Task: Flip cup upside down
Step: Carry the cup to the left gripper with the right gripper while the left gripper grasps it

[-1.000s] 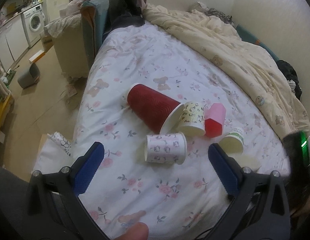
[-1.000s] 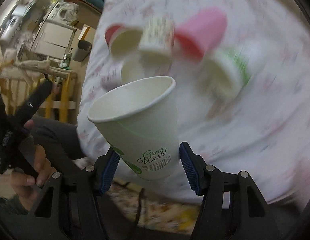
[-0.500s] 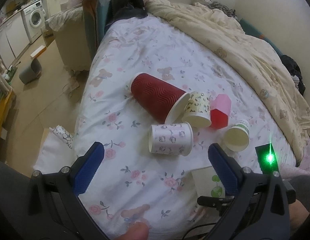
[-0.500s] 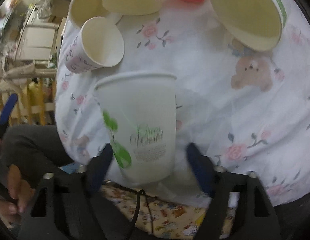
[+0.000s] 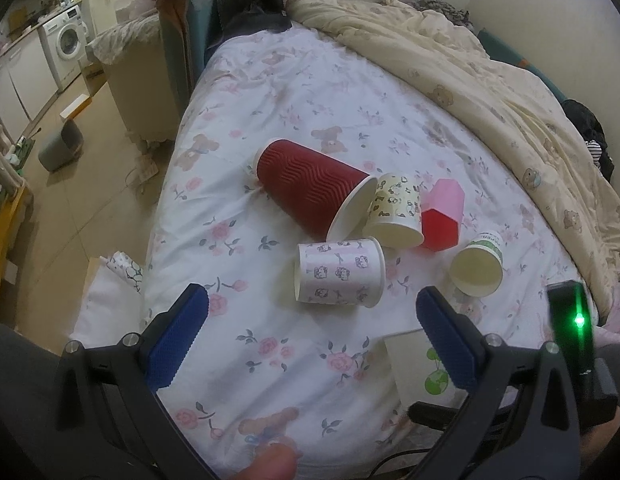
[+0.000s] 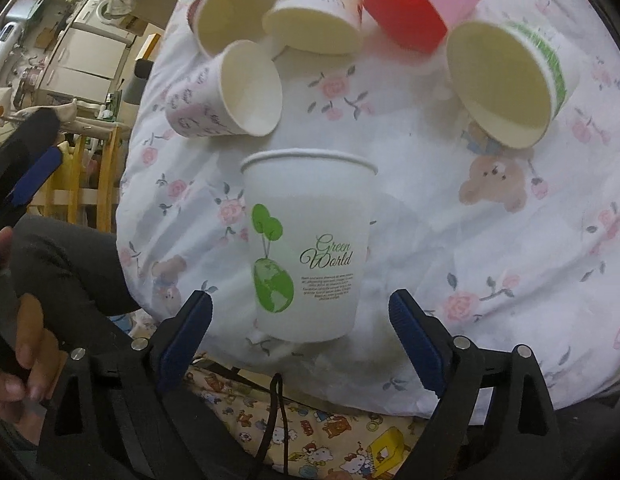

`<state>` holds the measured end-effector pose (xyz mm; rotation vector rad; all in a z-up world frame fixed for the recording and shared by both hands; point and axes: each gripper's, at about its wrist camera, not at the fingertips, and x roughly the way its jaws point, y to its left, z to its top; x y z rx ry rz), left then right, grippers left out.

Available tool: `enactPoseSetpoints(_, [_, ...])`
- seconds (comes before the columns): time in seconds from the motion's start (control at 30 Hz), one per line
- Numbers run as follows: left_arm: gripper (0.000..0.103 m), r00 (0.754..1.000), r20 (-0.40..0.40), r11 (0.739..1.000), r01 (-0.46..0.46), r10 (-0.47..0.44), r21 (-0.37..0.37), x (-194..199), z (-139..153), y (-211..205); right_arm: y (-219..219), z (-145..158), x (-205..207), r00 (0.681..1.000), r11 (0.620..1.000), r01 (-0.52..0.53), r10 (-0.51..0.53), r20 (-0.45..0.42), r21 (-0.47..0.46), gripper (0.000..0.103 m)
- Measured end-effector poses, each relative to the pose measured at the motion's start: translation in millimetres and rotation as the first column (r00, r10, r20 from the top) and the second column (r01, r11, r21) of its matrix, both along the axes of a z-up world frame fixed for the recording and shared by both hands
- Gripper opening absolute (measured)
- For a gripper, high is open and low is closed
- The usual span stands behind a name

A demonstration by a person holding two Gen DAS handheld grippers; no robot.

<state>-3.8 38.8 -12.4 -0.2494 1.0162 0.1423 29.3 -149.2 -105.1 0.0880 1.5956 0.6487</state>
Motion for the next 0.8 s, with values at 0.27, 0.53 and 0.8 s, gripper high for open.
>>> enactPoseSetpoints(0.27, [0.102, 1.000, 0.001, 1.000, -0.001, 0.001, 0.000, -0.2, 0.8, 0.4, -7.1, 53.6, -0.8, 0.970, 0.999, 0.010, -0.001, 0.243, -0.035, 0.097])
enactPoseSetpoints(0.53, [0.102, 1.000, -0.007, 1.000, 0.017, -0.017, 0.022, 1.4, -4.2, -9.2, -27.2, 94.3, 2.9, 0.886, 0.996, 0.081, -0.060, 0.460, -0.026, 0.101])
enactPoseSetpoints(0.8, [0.102, 0.999, -0.039, 1.000, 0.018, -0.018, 0.022, 4.8, -15.4, -17.5, -50.5, 93.9, 11.2, 0.813, 0.983, 0.181, -0.163, 0.558, 0.024, 0.101])
